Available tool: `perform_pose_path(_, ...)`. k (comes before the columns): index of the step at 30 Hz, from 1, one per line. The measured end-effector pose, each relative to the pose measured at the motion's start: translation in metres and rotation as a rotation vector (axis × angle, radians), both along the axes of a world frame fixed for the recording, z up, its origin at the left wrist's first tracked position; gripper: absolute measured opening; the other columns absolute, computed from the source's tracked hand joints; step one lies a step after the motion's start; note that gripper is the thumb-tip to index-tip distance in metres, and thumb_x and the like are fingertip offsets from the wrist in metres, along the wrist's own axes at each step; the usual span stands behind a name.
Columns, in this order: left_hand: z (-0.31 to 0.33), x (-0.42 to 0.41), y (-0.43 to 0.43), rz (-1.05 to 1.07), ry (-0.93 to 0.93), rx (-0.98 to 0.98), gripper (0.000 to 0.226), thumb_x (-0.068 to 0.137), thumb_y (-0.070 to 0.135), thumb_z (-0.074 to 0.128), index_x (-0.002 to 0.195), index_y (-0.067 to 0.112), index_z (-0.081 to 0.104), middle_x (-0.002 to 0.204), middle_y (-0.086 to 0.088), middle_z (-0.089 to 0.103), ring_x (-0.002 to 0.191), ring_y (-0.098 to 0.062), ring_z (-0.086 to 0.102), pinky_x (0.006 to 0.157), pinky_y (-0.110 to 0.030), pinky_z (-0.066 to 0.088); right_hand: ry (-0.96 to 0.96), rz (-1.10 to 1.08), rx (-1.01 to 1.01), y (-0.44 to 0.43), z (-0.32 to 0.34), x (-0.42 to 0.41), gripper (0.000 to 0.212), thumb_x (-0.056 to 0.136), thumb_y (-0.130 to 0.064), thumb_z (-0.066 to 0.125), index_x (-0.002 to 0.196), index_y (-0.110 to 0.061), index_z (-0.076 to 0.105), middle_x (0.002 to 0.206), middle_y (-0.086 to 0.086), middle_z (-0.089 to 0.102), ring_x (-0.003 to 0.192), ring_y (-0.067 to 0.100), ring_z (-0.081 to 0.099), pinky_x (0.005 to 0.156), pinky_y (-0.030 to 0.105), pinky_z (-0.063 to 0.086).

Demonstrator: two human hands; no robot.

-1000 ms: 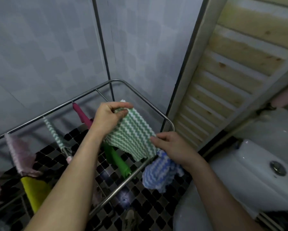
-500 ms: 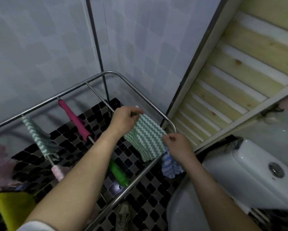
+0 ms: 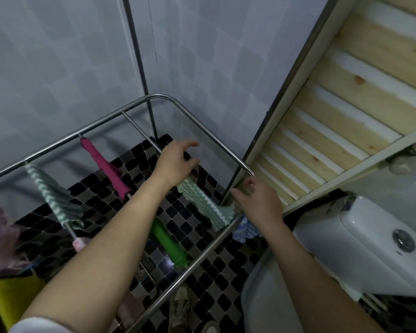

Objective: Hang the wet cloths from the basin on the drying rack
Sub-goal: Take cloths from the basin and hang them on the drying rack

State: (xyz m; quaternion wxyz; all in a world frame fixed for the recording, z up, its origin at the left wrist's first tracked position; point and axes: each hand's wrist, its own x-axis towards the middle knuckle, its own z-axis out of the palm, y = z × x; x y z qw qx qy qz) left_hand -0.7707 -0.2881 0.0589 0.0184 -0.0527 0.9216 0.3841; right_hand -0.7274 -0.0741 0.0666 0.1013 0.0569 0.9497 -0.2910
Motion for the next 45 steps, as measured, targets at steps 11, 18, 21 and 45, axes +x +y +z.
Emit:
perform_pose_path(11, -0.017, 0.034, -0.011, 0.372, -0.195, 0.318, 0.014, 0.087, 0.018, 0.065, 0.089, 0.018, 0.051, 0.081, 0.001, 0.058, 0.070, -0.016, 0.054, 0.069, -0.034, 0.047, -0.142, 0.340, 0.121, -0.006, 0.002, 0.030, 0.021, 0.089, -0.041, 0.066, 0.096, -0.023, 0.075, 0.094, -0.005, 0.073, 0.082, 0.011, 0.065, 0.068, 0.027, 0.049)
perform_pose_path(18, -0.016, 0.033, -0.015, 0.440, -0.145, 0.295, 0.018, 0.081, 0.019, 0.076, 0.088, 0.014, 0.061, 0.072, 0.004, 0.062, 0.064, -0.010, 0.057, 0.062, -0.026, 0.047, -0.153, 0.288, 0.021, -0.004, -0.005, 0.027, 0.020, 0.090, -0.037, 0.065, 0.089, -0.023, 0.078, 0.086, -0.004, 0.076, 0.077, 0.013, 0.068, 0.073, 0.037, 0.057)
perform_pose_path(21, -0.015, 0.033, -0.016, 0.441, -0.099, 0.212, 0.014, 0.081, 0.023, 0.077, 0.086, 0.016, 0.066, 0.073, 0.005, 0.064, 0.067, -0.010, 0.059, 0.063, -0.026, 0.048, -0.140, 0.255, 0.020, -0.004, -0.008, 0.027, 0.019, 0.091, -0.037, 0.064, 0.087, -0.025, 0.078, 0.084, -0.005, 0.075, 0.075, 0.012, 0.068, 0.072, 0.038, 0.058)
perform_pose_path(45, 0.043, 0.099, 0.077, -0.371, -0.398, 0.633, 0.034, 0.083, 0.030, 0.073, 0.115, 0.021, 0.065, 0.108, 0.003, 0.070, 0.098, -0.005, 0.066, 0.091, -0.026, 0.053, -0.334, 0.241, -0.654, 0.043, 0.062, 0.025, 0.014, 0.087, -0.023, 0.069, 0.097, -0.013, 0.071, 0.098, 0.013, 0.074, 0.095, 0.024, 0.071, 0.089, 0.034, 0.054)
